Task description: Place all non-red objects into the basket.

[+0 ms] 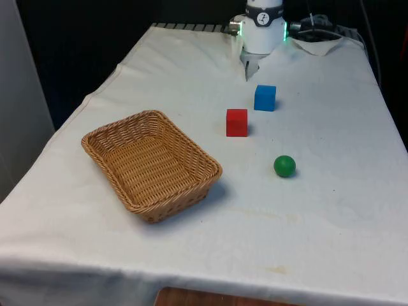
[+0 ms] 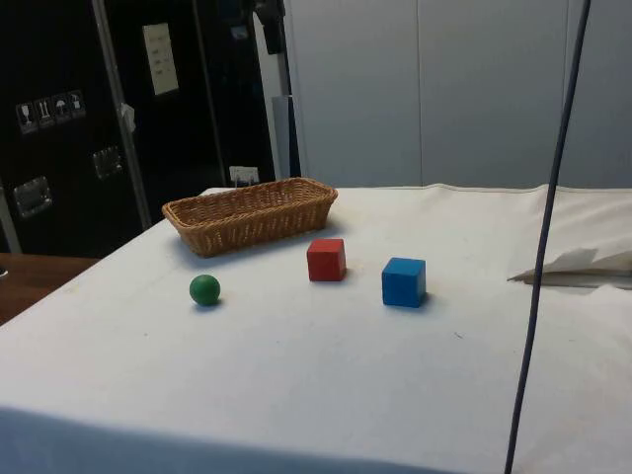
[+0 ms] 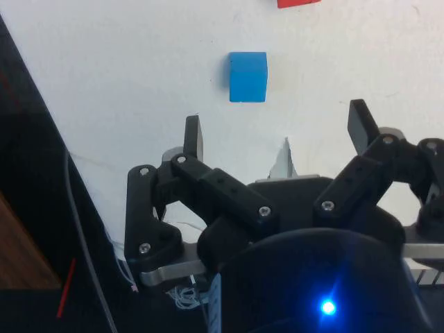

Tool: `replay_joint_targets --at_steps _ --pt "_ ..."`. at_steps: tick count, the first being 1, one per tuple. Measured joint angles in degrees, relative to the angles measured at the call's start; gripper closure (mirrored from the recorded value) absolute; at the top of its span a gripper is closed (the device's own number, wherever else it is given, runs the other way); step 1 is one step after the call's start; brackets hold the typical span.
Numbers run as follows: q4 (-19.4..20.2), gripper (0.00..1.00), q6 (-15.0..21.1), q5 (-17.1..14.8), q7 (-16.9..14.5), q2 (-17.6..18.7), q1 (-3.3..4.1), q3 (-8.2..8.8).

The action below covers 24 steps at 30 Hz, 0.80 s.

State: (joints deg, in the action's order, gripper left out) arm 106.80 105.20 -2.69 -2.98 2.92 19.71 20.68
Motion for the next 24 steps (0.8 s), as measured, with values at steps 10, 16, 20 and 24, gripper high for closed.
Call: replay_joint_targets --at_steps 10,16,20,24 --pt "1.89 0.00 0.63 0.00 -0.11 -1.26 -0.06 0.00" --pt "3.04 0.00 2.18 0.00 0.92 -1.32 0.11 -1.26" --pt "2.81 0.00 3.50 0.00 1.89 0.00 0.11 -2.41" --pt "1.66 0.00 4.30 0.00 2.92 1.83 0.17 -3.61"
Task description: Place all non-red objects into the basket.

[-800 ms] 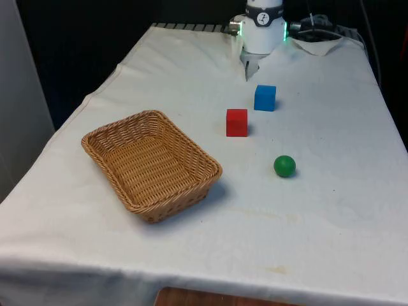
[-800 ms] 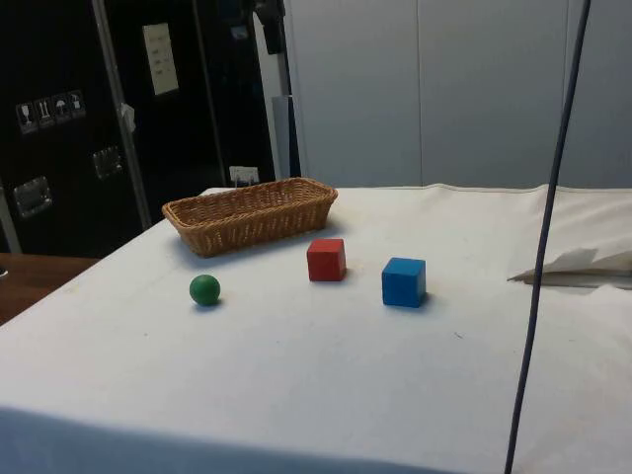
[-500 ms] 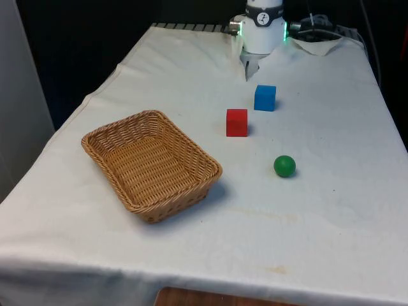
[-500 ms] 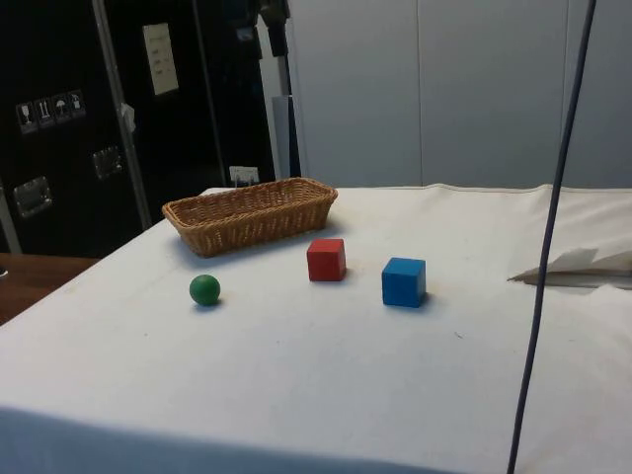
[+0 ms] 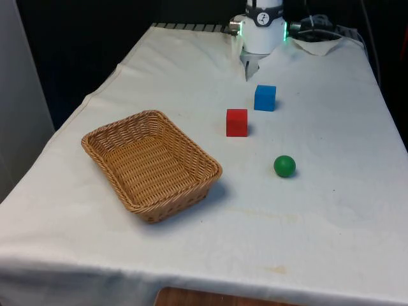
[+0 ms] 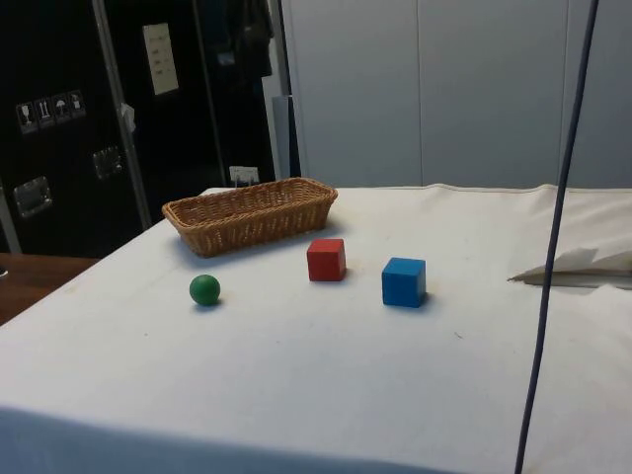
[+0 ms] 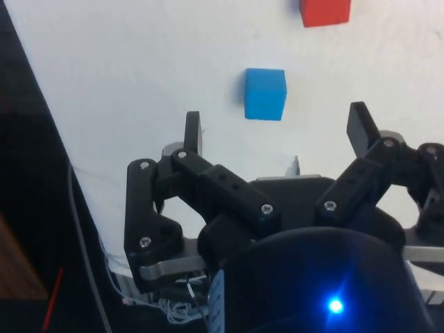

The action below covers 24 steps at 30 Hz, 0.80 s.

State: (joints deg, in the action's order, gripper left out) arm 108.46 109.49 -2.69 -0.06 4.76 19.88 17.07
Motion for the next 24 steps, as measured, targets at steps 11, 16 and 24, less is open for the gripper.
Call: replay_joint_targets --at_steps 11,16,24 --pt "-1.95 0.00 2.58 -0.63 0.63 4.70 0.00 -1.26" --pt "-1.95 0.00 5.16 -0.86 0.92 6.82 0.00 -1.89" --pt "-1.55 0.00 8.25 -0.92 1.49 8.94 0.00 -2.75"
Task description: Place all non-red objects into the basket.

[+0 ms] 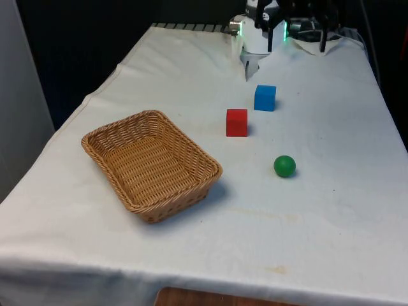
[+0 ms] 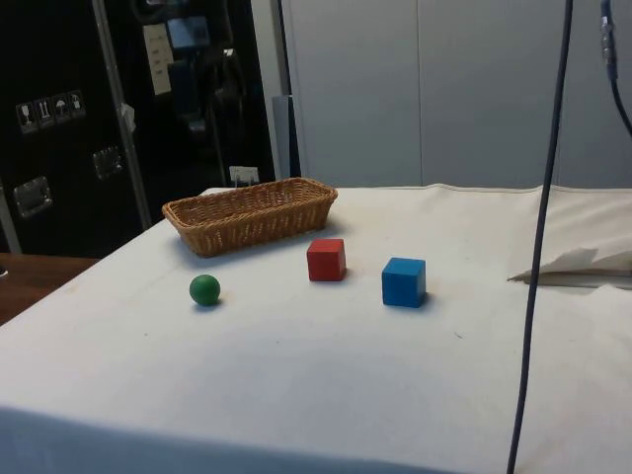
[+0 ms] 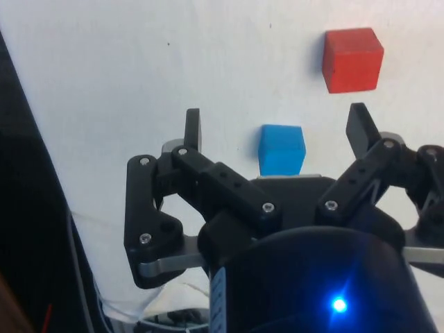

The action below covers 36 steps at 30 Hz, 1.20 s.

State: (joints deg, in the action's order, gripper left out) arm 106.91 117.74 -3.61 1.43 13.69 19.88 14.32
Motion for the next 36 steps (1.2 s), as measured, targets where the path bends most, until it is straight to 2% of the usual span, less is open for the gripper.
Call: replay_joint_targets --at_steps 10,22,30,36 --pt "0.46 0.00 5.27 0.06 2.52 2.69 0.17 -1.72" --pt "0.29 0.00 9.68 0.06 4.98 6.36 0.46 -3.09" --pt "1.55 0.00 13.92 0.00 5.56 8.19 0.46 -3.38" --pt "2.41 0.00 16.10 -0.23 5.04 8.88 0.00 -3.09"
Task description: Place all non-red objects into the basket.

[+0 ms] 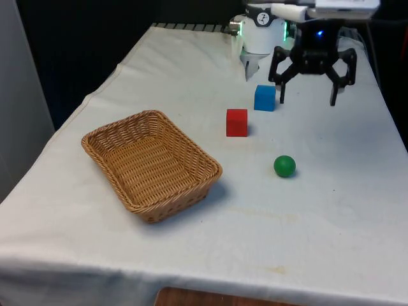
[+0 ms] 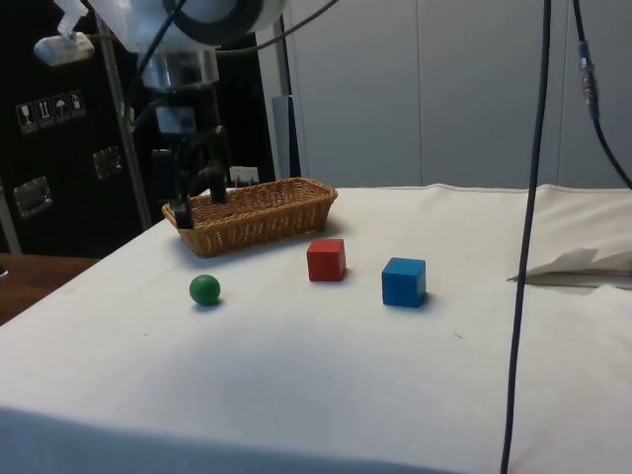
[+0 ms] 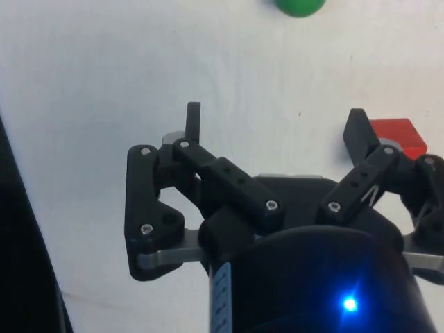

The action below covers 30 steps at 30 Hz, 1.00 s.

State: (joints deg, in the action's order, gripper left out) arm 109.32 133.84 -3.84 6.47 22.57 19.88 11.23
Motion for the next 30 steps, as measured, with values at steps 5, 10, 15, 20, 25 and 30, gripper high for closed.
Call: replay_joint_targets --at_steps 5,10,15,20,25,30 --pt "0.52 0.00 0.23 -0.97 -1.72 -0.11 -0.52 0.52" --pt "1.38 0.00 1.60 -1.60 -2.52 0.52 -0.80 0.69" --pt "1.03 0.00 5.39 -2.98 -3.95 3.67 -1.38 0.69" --pt "-0.29 0.00 6.47 -4.07 -4.81 5.79 -1.66 0.69" --pt "-1.89 0.00 7.96 -4.98 -5.44 8.54 -1.83 0.69" --pt "-4.13 0.00 9.22 -6.19 -6.30 11.57 -2.06 0.69"
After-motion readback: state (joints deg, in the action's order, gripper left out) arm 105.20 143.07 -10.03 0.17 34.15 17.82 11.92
